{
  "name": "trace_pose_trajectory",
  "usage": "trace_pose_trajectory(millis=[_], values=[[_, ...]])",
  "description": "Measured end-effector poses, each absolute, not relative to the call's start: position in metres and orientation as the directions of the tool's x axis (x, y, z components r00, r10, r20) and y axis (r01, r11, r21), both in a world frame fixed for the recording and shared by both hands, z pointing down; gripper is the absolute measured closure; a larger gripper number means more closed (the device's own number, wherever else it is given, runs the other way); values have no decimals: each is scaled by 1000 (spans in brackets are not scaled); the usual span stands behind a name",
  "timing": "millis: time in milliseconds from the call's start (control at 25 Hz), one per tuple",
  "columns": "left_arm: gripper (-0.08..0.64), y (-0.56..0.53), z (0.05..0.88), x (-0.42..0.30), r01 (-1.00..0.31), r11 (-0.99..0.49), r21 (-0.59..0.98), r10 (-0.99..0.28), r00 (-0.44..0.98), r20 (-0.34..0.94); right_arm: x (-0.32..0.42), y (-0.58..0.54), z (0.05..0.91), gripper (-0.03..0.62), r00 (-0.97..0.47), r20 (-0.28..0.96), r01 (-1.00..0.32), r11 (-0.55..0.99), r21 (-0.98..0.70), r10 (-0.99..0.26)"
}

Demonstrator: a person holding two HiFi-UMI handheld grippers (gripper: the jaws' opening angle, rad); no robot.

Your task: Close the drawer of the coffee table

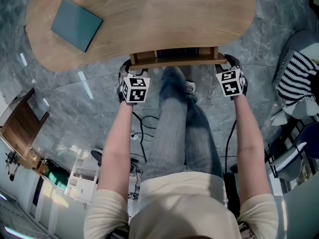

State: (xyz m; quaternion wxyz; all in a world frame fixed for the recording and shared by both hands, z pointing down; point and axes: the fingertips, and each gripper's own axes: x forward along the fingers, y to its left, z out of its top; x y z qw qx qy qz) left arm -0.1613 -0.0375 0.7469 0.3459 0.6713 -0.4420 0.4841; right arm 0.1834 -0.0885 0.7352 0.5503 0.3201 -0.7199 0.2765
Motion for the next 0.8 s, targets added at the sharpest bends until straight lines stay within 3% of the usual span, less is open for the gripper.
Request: trace_pose_trajectory(millis=[800], values=[[287, -75, 745, -169, -967, -237, 92, -324, 168, 931, 177, -127, 734, 403, -190, 965, -776, 630, -33, -182]])
